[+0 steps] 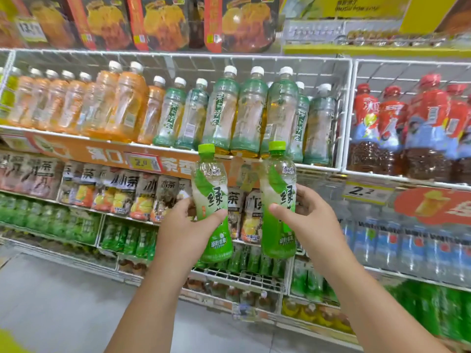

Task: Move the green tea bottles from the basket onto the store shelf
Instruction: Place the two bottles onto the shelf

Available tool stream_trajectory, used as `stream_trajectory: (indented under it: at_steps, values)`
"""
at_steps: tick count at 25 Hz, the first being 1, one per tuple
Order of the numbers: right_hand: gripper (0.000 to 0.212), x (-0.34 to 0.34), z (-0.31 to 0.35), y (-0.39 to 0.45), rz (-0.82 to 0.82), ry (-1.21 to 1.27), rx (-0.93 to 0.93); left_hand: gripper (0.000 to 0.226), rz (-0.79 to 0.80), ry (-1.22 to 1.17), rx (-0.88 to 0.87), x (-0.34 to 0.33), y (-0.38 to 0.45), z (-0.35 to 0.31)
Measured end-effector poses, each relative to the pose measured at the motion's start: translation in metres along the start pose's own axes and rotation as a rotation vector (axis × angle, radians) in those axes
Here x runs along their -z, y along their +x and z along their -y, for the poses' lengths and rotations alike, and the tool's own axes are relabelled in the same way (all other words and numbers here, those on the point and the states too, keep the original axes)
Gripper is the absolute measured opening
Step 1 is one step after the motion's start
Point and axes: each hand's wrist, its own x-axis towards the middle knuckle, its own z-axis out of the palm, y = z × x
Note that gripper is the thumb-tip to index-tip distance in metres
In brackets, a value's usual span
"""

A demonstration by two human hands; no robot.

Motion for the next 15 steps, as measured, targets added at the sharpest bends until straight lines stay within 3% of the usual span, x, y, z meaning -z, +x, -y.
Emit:
stream_trajectory:
  at_steps: [5,10,15]
  values:
    - [0.047,-0.024,-0.047,0.005,-0.058,0.018,-0.068,0.025,0.081,0.03,0.042,-0.009,0.027,0.043]
    - [0.066,-0.067,-0.101,-0.008,-0.178,-0.008,-0.151,0.045,0.206,-0.041,0.077,-0.007,0.055,0.106]
    - [0.057,-0.119,-0.155,-0.016,-0.256,0.04,-0.199,0.033,0.304,-0.108,0.111,-0.012,0.083,0.176]
